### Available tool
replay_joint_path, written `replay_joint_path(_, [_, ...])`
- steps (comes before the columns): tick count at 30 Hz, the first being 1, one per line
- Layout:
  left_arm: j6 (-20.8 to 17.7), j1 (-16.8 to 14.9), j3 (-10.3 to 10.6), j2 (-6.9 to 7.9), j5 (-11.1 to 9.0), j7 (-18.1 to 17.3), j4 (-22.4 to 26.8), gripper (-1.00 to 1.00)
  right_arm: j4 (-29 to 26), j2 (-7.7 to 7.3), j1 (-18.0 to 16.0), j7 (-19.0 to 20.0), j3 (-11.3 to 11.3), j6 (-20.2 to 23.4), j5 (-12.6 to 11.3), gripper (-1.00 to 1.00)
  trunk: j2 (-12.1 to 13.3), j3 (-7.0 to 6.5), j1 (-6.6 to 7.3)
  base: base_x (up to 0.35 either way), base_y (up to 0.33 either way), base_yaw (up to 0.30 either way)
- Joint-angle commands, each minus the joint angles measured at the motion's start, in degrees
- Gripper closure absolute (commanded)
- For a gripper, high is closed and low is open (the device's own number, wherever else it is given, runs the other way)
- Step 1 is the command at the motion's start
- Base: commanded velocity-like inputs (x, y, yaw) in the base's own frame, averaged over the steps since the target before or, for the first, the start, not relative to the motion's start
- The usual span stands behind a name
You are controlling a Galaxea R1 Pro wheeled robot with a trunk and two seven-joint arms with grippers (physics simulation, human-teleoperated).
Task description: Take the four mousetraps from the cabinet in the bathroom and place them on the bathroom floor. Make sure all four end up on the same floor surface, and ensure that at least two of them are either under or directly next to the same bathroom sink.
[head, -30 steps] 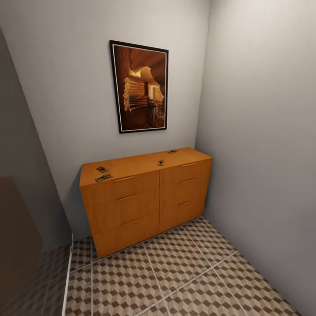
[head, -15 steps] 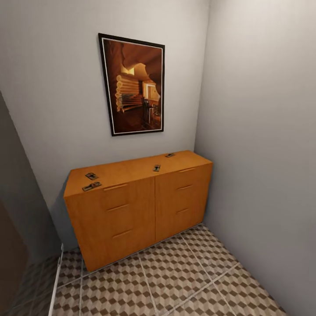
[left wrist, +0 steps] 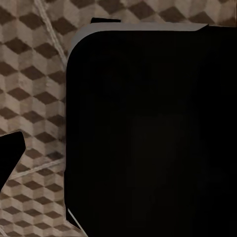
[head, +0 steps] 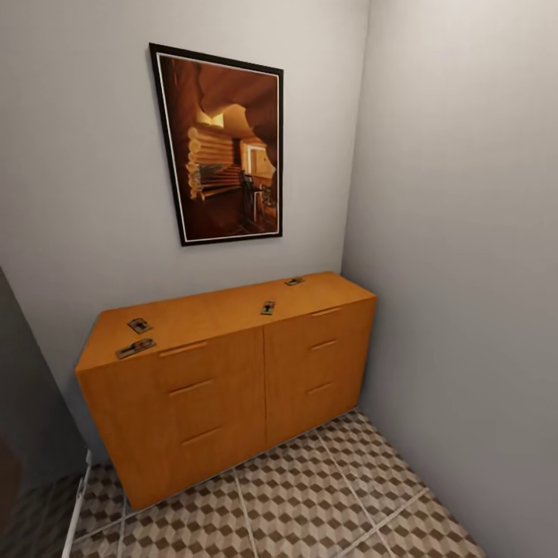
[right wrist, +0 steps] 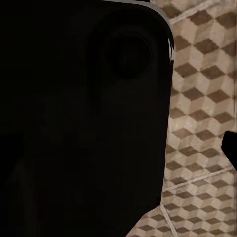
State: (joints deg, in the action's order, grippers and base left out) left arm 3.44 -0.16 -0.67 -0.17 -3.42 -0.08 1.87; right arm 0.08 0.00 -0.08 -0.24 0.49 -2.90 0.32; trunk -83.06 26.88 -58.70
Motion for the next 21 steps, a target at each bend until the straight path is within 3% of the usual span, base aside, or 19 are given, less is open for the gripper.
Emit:
replay_joint_path(1, [0.2,0.0,0.0,-0.01,-0.4,0.0,0.0,-1.00,0.0,0.00,0.0,0.0,0.0,-0.2,0.0,-1.00,0.0,0.05,-0.03,0.295,-0.102,0.000])
replay_joint_path(21, [0.2,0.0,0.0,0.01,-0.4,0.0,0.0,-1.00,0.0,0.00,0.0,0.0,0.0,-0.2,0.0,-1.00,0.0,0.05,-0.03,0.286,-0.102,0.000])
